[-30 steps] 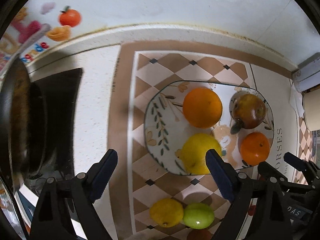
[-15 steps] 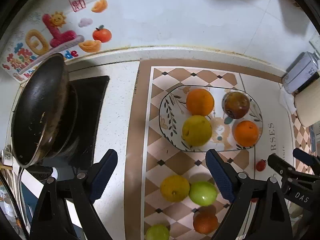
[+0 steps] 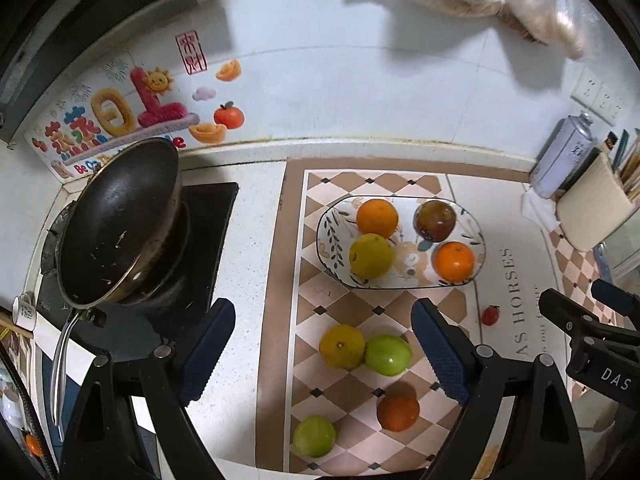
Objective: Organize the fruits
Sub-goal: 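Lift both tools away from the plate toward the loose fruits, then grasp a dark orange with the right tool while the left tool grasps a green apple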
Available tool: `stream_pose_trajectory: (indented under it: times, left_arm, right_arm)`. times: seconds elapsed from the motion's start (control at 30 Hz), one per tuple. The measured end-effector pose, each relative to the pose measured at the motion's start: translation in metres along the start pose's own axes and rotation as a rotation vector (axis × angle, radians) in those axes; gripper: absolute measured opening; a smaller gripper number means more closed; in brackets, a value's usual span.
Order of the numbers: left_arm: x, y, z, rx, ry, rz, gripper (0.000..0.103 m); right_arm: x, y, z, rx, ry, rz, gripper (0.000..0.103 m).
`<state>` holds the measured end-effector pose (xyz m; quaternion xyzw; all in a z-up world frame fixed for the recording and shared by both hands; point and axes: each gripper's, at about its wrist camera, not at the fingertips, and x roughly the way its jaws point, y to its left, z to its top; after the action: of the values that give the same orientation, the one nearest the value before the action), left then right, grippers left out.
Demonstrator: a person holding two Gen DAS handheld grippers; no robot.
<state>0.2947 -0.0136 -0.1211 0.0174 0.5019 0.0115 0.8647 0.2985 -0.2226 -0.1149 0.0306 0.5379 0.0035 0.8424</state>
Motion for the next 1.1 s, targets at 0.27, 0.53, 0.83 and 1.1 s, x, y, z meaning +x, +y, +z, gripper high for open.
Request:
stream_pose_trajectory:
  times: [0.27,0.53,0.83,1.1]
  left_arm:
    - [-0.04,0.0,-0.017,-0.013,-0.07,-0.015,0.09]
    - [-0.051,0.01,-0.027,-0.04,-0.085,-0.008,0.09]
    - [0.012,0.042,-0.068,-0.095,0.103,0.079,0.09]
    - [0.076,0.064,-0.115,-0.158,0.336,0.083,0.09]
  right_arm:
    - [-0.05,0.006,-0.02,-0.004,-0.081,0.007,0.095]
    - [-0.056,0.009,-0.035,0.016,-0.07,0.054,0.095]
    - [0.06,0.021,-0.077,0.07,0.27,0.236,0.095]
    - [0.17,0.043,-0.119,0.135,0.534,0.345,0.085]
